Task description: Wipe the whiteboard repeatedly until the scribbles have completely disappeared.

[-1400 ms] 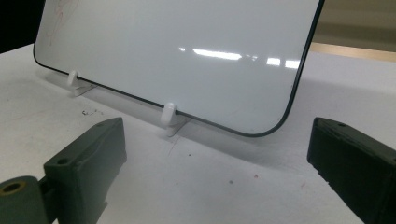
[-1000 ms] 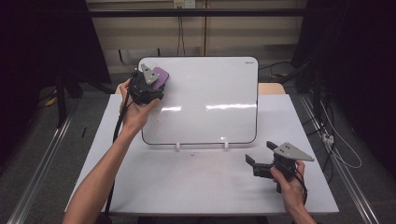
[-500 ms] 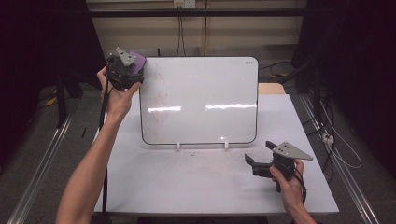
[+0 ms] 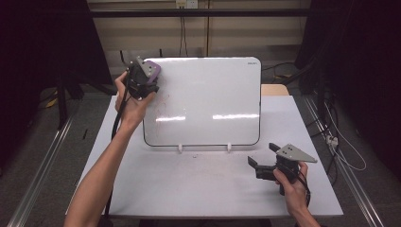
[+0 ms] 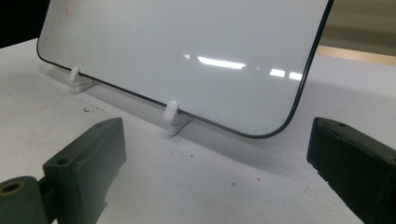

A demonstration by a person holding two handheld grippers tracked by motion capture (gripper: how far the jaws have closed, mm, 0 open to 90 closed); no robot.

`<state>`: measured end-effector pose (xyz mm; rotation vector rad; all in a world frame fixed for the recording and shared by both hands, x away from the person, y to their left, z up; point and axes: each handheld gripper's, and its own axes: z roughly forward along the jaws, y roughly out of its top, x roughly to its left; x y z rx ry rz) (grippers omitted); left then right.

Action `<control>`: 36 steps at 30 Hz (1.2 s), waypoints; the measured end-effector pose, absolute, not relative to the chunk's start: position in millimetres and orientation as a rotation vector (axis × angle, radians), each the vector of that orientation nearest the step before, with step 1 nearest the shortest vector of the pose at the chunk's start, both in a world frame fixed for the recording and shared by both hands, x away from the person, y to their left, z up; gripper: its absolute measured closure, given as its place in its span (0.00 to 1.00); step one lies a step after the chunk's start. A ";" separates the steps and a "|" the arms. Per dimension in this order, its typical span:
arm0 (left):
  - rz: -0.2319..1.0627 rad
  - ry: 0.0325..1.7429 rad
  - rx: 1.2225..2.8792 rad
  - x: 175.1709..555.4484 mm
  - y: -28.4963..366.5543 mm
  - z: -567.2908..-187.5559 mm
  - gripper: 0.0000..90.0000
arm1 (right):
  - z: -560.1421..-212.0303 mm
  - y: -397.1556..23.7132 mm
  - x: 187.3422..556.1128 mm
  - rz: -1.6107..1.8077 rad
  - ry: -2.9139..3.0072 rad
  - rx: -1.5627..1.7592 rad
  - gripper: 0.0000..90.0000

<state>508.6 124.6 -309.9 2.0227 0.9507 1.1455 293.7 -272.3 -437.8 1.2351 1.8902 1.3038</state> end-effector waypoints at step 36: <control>1.172 1.028 1.954 530.3 144.3 -287.7 0.46 | -438.6 -272.3 295.2 1.306 1.894 1.236 0.05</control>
